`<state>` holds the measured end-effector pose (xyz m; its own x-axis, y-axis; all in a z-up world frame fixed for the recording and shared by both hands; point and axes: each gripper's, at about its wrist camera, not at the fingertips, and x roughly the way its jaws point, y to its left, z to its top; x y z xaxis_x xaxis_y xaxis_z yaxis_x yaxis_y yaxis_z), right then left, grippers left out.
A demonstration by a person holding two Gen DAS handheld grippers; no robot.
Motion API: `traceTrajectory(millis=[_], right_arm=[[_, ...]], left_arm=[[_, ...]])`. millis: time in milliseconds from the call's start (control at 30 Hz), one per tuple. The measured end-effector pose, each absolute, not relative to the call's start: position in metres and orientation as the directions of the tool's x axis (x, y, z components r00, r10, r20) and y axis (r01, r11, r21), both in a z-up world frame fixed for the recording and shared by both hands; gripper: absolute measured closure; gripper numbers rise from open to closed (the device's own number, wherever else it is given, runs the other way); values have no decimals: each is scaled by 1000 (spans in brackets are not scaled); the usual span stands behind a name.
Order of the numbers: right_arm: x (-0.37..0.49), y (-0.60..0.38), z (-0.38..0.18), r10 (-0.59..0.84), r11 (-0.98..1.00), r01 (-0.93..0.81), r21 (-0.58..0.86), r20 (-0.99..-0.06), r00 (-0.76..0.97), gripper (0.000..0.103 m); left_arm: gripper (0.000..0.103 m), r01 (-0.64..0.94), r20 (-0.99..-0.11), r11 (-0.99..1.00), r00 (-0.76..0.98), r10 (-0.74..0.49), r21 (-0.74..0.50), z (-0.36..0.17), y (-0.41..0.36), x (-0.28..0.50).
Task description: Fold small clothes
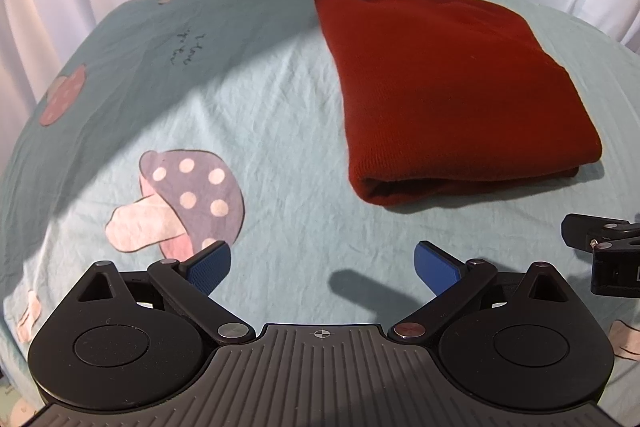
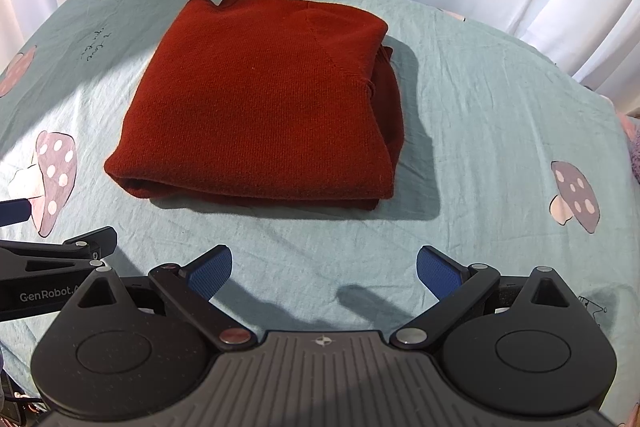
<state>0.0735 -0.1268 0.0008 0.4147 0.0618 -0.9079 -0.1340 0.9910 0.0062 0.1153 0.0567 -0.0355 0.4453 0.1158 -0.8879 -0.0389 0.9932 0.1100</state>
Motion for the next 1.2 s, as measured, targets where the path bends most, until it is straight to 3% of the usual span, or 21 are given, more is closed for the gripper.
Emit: traceTrajectory(millis=[1200], right_arm=[[75, -125, 3, 67, 990, -141, 8, -906, 418, 4]], left_arm=[[2, -39, -892, 994, 440, 107, 100, -37, 60, 119]])
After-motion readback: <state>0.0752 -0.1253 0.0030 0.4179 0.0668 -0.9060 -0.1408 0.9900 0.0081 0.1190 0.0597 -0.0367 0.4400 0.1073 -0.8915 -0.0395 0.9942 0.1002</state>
